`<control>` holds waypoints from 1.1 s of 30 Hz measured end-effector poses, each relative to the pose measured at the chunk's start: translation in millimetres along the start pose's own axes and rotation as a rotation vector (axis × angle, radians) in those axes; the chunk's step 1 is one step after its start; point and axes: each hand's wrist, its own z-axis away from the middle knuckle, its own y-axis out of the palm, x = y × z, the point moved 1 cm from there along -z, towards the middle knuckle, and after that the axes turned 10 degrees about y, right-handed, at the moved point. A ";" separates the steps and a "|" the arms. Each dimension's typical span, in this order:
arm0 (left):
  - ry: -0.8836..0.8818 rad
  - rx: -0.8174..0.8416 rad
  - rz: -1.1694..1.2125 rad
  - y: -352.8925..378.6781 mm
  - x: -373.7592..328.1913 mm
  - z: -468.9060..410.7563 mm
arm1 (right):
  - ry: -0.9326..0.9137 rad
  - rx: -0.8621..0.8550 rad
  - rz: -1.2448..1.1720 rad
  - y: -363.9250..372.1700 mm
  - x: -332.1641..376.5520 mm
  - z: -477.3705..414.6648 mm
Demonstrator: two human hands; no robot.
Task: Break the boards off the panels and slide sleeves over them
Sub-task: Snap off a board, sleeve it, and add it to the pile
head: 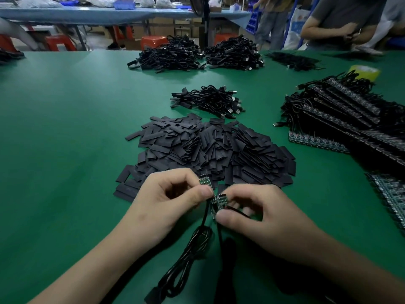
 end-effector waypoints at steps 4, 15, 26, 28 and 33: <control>0.074 -0.079 -0.102 6.7 1.6 1.4 | -0.221 -0.193 0.180 6.9 6.8 2.2; 0.068 -0.149 -1.075 -26.6 19.6 -5.5 | -0.056 0.036 -0.939 -25.6 14.9 -1.0; 0.139 -0.132 -1.056 -24.7 17.0 -7.9 | 0.194 0.151 -0.427 -41.1 5.6 -4.8; 0.235 -0.121 -0.957 -19.2 11.7 -5.7 | 0.236 0.140 -0.395 -29.0 8.2 -4.8; 0.340 -0.030 -0.724 -1.4 3.2 2.5 | 0.204 0.120 -0.314 -10.3 8.1 -4.2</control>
